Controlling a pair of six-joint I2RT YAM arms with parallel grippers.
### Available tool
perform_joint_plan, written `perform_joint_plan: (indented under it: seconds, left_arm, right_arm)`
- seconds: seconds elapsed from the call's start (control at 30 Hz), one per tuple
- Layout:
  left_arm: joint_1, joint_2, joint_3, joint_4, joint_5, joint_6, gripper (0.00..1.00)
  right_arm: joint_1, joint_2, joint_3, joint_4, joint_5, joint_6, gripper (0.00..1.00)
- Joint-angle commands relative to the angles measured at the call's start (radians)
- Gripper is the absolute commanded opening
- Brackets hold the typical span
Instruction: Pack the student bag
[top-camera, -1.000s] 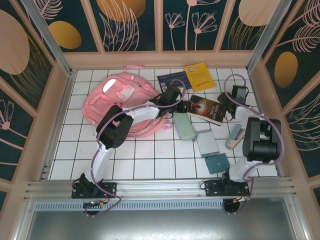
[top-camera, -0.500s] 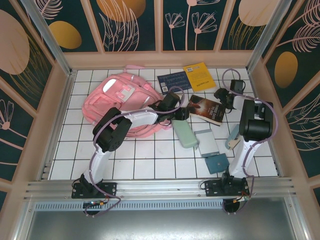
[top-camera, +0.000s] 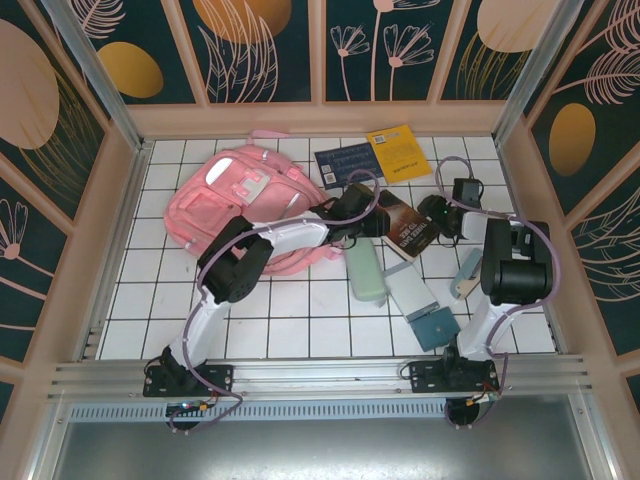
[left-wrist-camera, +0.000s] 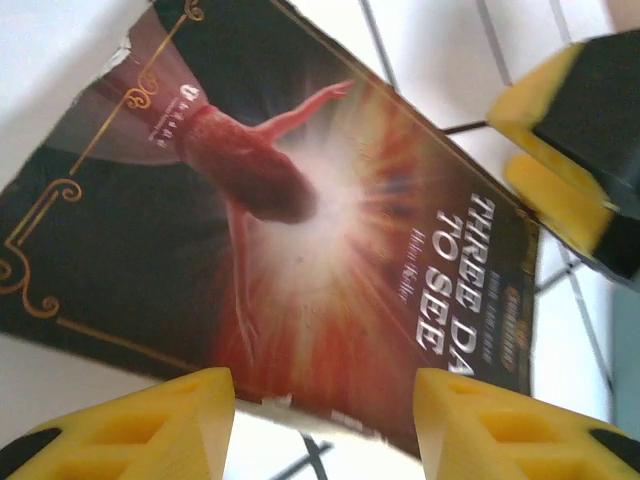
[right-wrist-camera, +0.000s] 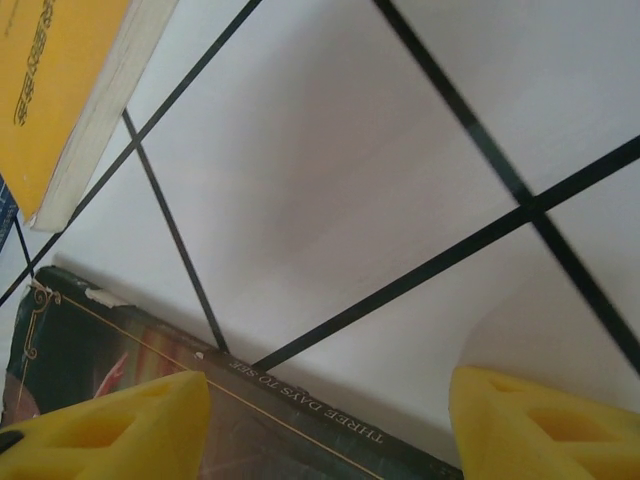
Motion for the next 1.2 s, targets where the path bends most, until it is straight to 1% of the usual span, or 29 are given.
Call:
perform_joint_plan:
  seconds: [0.0, 0.07, 0.23, 0.4, 0.5, 0.6, 0.7, 0.77, 0.9, 0.97, 1.0, 1.07, 1.17]
  left_arm:
    - [0.002, 0.061, 0.072, -0.154, -0.102, -0.019, 0.51]
    - [0.003, 0.060, 0.064, -0.169, -0.126, -0.028, 0.51]
    - [0.003, 0.060, 0.085, -0.198, -0.192, -0.031, 0.52]
    - [0.007, 0.110, 0.179, -0.243, -0.246, -0.006, 0.52]
    - [0.025, 0.161, 0.241, -0.265, -0.241, 0.001, 0.50]
    - [0.044, 0.197, 0.294, -0.275, -0.247, 0.011, 0.49]
    - [0.061, 0.212, 0.322, -0.274, -0.256, 0.031, 0.44]
    - [0.067, 0.217, 0.333, -0.269, -0.261, 0.048, 0.40]
    - [0.072, 0.224, 0.341, -0.268, -0.271, 0.061, 0.37]
    - [0.073, 0.231, 0.341, -0.269, -0.270, 0.064, 0.34]
    - [0.073, 0.236, 0.339, -0.271, -0.269, 0.062, 0.34]
    - [0.072, 0.242, 0.332, -0.269, -0.265, 0.061, 0.28]
    - [0.072, 0.246, 0.317, -0.256, -0.255, 0.058, 0.25]
  right_arm:
    - [0.019, -0.021, -0.019, -0.038, -0.002, -0.001, 0.65]
    - [0.014, -0.028, -0.023, -0.038, -0.006, -0.008, 0.65]
    - [0.030, -0.035, -0.022, -0.022, -0.073, -0.020, 0.64]
    - [0.044, -0.033, -0.017, -0.017, -0.100, -0.027, 0.64]
    - [0.048, -0.050, -0.030, -0.006, -0.129, -0.028, 0.64]
    - [0.059, -0.058, -0.036, -0.005, -0.167, -0.035, 0.61]
    - [0.085, -0.064, -0.041, -0.006, -0.185, -0.058, 0.60]
    - [0.100, -0.064, -0.029, -0.024, -0.131, -0.074, 0.60]
    - [0.102, -0.043, 0.019, -0.078, 0.002, -0.111, 0.61]
    - [0.102, -0.026, 0.036, -0.093, 0.041, -0.131, 0.62]
    - [0.103, -0.016, 0.042, -0.098, 0.040, -0.138, 0.62]
    - [0.105, 0.015, 0.049, -0.100, -0.001, -0.148, 0.62]
    - [0.132, 0.056, 0.056, -0.099, -0.079, -0.172, 0.59]
